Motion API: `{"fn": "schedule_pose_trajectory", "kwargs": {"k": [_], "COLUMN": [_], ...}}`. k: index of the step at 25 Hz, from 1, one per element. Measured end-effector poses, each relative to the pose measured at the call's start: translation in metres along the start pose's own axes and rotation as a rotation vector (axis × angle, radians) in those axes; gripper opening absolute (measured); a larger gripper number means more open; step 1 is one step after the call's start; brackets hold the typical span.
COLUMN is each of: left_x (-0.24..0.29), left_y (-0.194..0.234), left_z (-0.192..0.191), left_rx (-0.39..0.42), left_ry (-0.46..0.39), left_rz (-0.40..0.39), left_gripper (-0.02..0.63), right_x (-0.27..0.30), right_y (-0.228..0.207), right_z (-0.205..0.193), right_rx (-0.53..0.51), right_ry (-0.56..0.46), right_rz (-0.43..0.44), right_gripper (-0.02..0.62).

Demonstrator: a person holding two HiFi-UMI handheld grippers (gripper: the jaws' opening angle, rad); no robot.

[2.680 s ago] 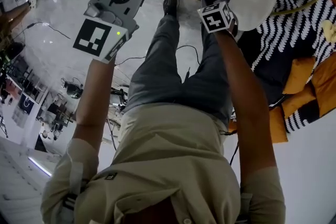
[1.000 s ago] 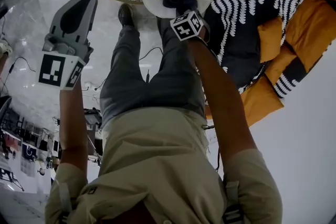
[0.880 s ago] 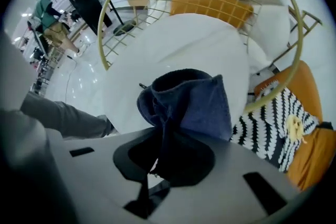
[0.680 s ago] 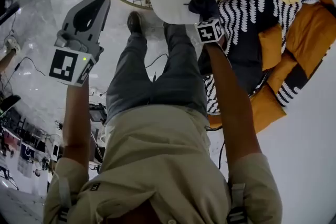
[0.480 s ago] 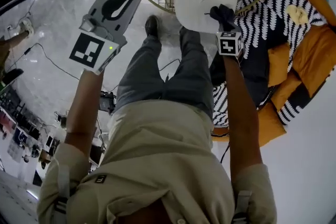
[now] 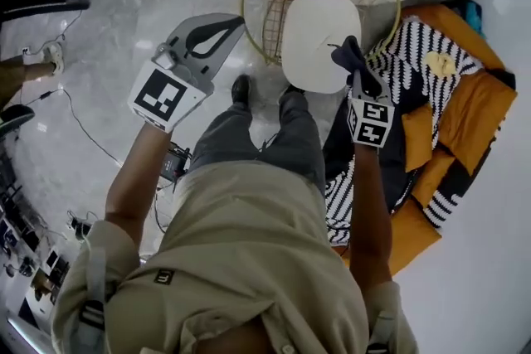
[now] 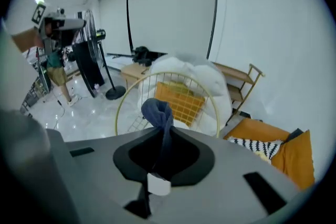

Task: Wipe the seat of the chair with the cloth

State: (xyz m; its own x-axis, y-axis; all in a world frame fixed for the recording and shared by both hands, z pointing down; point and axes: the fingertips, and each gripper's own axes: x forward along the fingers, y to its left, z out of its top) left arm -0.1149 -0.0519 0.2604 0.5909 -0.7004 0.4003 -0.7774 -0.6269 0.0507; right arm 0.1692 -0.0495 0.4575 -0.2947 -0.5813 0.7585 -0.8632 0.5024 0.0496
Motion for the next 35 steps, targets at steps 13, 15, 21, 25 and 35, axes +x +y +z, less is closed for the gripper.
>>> {"fn": "schedule_pose_trajectory", "kwargs": {"k": [13,15,21,25,35], "left_x": [-0.106,-0.115,-0.13,-0.163,-0.21], "left_y": [-0.042,-0.049,-0.058,-0.064,-0.017], "left_z": [0.088,0.095,0.104,0.12,0.099], "left_rx": [0.118,0.14,0.175,0.177,0.161], "left_ry": [-0.165,-0.187,-0.222,-0.22,-0.264], "left_rz": [-0.033,-0.04,-0.076,-0.102,-0.17], "left_gripper": [0.015,0.015,0.015,0.015,0.015], "right_x": [-0.258,-0.291,-0.363,-0.415,-0.425], "right_y": [0.02,0.021,0.029,0.051,0.131], "right_z": [0.179,0.19,0.218,0.241,0.275], "right_rx": [0.021,0.016,-0.005,0.011,0.002], "right_ry": [-0.537,-0.601,-0.72,-0.76,-0.774], "right_rz": [-0.119,-0.142,-0.196,-0.197,-0.242], "right_gripper": [0.049,0.049,0.043,0.043,0.043]}}
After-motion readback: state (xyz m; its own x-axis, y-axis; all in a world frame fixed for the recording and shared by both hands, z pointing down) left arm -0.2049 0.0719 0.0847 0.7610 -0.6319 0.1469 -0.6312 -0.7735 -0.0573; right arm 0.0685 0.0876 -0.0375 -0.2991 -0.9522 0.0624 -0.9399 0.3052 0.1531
